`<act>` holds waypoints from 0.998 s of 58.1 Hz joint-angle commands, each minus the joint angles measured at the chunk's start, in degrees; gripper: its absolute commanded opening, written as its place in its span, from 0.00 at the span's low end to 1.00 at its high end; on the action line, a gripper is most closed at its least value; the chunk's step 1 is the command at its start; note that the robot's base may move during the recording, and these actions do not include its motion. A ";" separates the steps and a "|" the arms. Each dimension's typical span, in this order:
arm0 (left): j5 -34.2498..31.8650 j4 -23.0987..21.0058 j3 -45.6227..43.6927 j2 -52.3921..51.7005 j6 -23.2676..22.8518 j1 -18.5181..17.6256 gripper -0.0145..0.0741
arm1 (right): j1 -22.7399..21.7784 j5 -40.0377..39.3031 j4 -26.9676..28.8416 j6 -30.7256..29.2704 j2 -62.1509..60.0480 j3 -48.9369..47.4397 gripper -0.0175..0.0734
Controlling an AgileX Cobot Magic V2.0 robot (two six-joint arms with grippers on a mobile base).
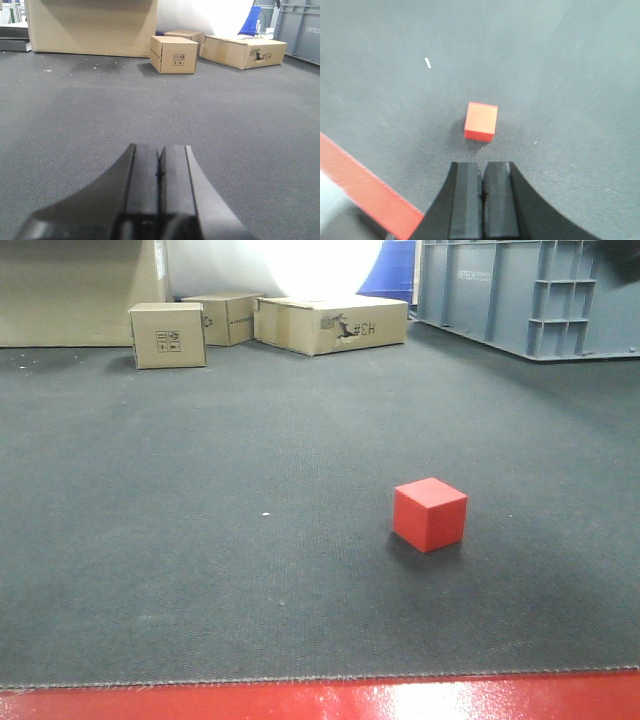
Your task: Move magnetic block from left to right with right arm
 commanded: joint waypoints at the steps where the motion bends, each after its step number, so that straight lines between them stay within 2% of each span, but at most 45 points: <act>1: -4.63 -0.26 0.45 -0.55 -0.40 -0.35 0.02 | -0.05 -6.67 0.20 0.07 -7.71 2.89 0.26; 11: -4.63 -0.26 0.45 -0.55 -0.40 -0.35 0.02 | -0.05 -7.86 0.26 0.07 -18.76 9.60 0.26; 21: -4.63 -0.26 0.45 -0.55 -0.40 -0.35 0.02 | -0.05 -7.57 0.21 0.07 -24.25 13.02 0.26; 51: -4.63 -0.26 0.45 -0.55 -0.40 -0.35 0.02 | -0.05 -8.32 0.22 0.07 -24.56 13.05 0.26; 58: -4.63 -0.26 0.45 -0.55 -0.40 -0.35 0.02 | -1.12 -11.45 -2.52 0.07 -24.88 14.31 0.26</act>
